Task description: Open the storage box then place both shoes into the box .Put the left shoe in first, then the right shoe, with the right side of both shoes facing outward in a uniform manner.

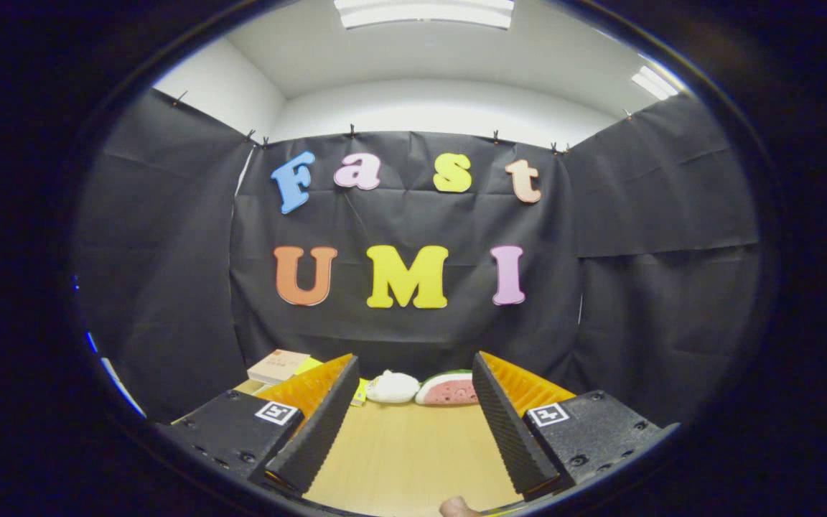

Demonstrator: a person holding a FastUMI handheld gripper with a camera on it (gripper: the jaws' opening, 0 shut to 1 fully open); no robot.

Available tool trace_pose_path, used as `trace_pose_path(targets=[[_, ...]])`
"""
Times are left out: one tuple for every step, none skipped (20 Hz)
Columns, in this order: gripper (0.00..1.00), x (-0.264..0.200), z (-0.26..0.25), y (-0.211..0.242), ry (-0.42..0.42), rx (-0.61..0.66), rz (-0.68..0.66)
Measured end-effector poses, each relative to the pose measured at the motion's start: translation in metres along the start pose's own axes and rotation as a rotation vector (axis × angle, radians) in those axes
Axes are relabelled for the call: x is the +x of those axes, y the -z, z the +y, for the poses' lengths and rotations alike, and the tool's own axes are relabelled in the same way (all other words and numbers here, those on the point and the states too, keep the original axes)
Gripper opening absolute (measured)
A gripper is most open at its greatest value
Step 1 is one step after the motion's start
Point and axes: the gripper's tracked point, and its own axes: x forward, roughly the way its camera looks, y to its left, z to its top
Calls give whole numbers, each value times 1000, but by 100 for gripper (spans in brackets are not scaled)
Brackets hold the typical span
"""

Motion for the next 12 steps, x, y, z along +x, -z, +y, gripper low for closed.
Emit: trace_pose_path(targets=[[100,0,2,1,-5,-2,6],[100,0,4,4,-10,-10,17],[100,0,9,4,-16,-18,23],[100,1,15,2,-27,-23,20],[100,2,22,-1,-40,-20,10],[100,2,28,-5,-50,-15,1],[100,3,33,-3,-54,-15,-3],[100,4,37,-2,-58,-17,3],[100,6,39,1,-53,-20,13],[100,7,42,2,-58,-20,23],[100,9,48,1,-62,-16,28],[100,11,52,0,-69,-12,28]])
